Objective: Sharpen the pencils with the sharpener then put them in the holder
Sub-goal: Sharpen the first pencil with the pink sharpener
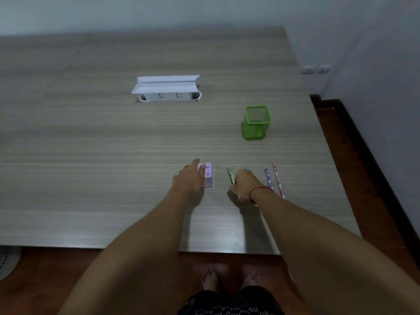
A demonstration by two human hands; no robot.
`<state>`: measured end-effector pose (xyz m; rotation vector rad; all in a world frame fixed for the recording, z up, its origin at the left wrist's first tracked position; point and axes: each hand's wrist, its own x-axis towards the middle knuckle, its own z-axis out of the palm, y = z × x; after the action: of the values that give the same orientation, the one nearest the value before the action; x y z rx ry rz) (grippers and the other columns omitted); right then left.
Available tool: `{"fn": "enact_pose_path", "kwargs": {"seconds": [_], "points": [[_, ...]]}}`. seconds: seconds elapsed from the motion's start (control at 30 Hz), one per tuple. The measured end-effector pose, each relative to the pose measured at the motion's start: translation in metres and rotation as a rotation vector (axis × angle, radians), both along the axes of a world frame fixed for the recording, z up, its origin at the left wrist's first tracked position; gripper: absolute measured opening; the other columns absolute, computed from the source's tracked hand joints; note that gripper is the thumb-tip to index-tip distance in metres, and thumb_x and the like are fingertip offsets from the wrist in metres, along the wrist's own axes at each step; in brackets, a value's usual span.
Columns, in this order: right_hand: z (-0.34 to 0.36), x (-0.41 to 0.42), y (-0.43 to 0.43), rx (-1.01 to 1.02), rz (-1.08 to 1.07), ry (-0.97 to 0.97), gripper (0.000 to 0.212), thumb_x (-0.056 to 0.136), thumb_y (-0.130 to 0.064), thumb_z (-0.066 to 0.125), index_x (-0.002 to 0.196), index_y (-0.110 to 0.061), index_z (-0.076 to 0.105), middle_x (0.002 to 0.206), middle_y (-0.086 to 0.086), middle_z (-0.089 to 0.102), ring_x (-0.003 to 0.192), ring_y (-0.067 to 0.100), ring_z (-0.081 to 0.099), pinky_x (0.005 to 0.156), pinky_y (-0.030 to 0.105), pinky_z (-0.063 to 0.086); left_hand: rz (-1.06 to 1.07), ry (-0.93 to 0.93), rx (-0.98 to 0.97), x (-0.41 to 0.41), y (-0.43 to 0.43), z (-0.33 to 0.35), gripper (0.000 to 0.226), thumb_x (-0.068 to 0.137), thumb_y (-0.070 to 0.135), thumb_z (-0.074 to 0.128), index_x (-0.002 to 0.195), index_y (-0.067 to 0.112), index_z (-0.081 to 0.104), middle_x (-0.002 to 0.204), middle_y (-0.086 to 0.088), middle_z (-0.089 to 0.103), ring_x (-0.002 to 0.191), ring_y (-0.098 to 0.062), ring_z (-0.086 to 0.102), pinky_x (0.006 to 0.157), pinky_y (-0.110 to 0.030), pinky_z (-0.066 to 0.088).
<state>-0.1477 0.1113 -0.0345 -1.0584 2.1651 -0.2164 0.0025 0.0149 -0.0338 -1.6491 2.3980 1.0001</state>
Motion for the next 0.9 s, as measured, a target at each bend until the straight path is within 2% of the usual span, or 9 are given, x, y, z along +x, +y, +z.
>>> {"fn": "enact_pose_path", "kwargs": {"seconds": [0.2,0.27,0.33,0.4,0.47,0.53,0.67,0.8,0.9], "points": [[0.010,-0.037,0.008,0.006,0.124,0.024,0.019,0.084,-0.009,0.062,0.102,-0.010,0.069,0.115,0.013,0.068,0.106,0.029,0.064,0.091,0.029,0.050,-0.007,0.056,0.025,-0.004,-0.006,-0.005,0.047,0.100,0.034,0.033,0.141,0.011,0.039,0.142,-0.019,0.048,0.130,-0.034,0.047,0.108,-0.041,0.037],[0.015,-0.038,0.008,0.006,0.152,0.043,0.023,0.088,-0.013,0.059,0.109,-0.009,0.067,0.120,0.015,0.065,0.111,0.030,0.062,0.092,0.029,0.049,0.000,0.061,0.017,-0.006,-0.006,-0.006,0.046,0.100,0.034,0.033,0.139,0.012,0.041,0.140,-0.019,0.050,0.128,-0.035,0.048,0.107,-0.041,0.038],[0.017,-0.031,0.011,-0.036,0.149,0.033,0.020,0.085,-0.022,0.063,0.101,-0.012,0.067,0.115,0.013,0.066,0.106,0.029,0.063,0.091,0.030,0.050,-0.004,0.061,0.007,-0.006,-0.008,-0.007,0.044,0.100,0.035,0.032,0.137,0.013,0.043,0.137,-0.020,0.052,0.125,-0.035,0.050,0.105,-0.041,0.040],[0.016,-0.015,0.021,-0.001,0.240,0.037,0.033,0.074,-0.041,0.074,0.091,-0.014,0.066,0.102,0.013,0.069,0.091,0.025,0.065,0.083,0.029,0.052,0.000,0.068,0.000,-0.007,-0.009,-0.008,0.043,0.100,0.035,0.032,0.135,0.013,0.045,0.135,-0.020,0.054,0.123,-0.036,0.051,0.103,-0.041,0.041],[0.013,0.007,0.036,0.127,0.346,0.042,0.058,0.062,-0.056,0.079,0.092,-0.007,0.067,0.098,0.018,0.068,0.080,0.026,0.062,0.075,0.029,0.049,-0.002,0.086,-0.006,-0.007,-0.009,-0.009,0.042,0.100,0.034,0.033,0.132,0.012,0.047,0.132,-0.021,0.055,0.121,-0.036,0.053,0.101,-0.041,0.042],[0.011,0.025,0.046,0.150,0.379,0.063,0.071,0.059,-0.062,0.078,0.094,-0.002,0.066,0.100,0.019,0.068,0.085,0.030,0.064,0.076,0.032,0.049,-0.015,0.091,-0.019,-0.009,-0.009,-0.008,0.040,0.100,0.032,0.033,0.131,0.010,0.048,0.131,-0.022,0.056,0.120,-0.037,0.053,0.100,-0.040,0.043],[0.009,0.063,0.041,0.038,0.371,0.100,0.082,0.057,-0.081,0.064,0.092,-0.008,0.066,0.098,0.011,0.068,0.093,0.030,0.066,0.080,0.033,0.050,-0.026,0.085,0.000,-0.011,-0.011,-0.005,0.040,0.101,0.029,0.032,0.129,0.005,0.048,0.130,-0.025,0.055,0.119,-0.038,0.052,0.098,-0.038,0.041],[0.002,0.110,0.032,0.039,0.521,0.121,0.073,0.064,-0.061,0.076,0.111,-0.006,0.063,0.116,0.015,0.064,0.106,0.031,0.063,0.090,0.036,0.049,-0.063,0.031,0.040,-0.008,-0.019,0.001,0.041,0.102,0.026,0.031,0.130,0.002,0.049,0.135,-0.024,0.051,0.123,-0.036,0.049,0.101,-0.035,0.038],[-0.001,0.104,0.023,0.073,0.544,0.048,0.058,0.070,-0.042,0.080,0.111,-0.005,0.061,0.120,0.017,0.062,0.109,0.033,0.061,0.090,0.035,0.049,-0.047,0.031,0.026,-0.004,-0.019,0.003,0.043,0.102,0.024,0.032,0.136,0.002,0.044,0.141,-0.022,0.046,0.129,-0.034,0.045,0.105,-0.032,0.034]]}}
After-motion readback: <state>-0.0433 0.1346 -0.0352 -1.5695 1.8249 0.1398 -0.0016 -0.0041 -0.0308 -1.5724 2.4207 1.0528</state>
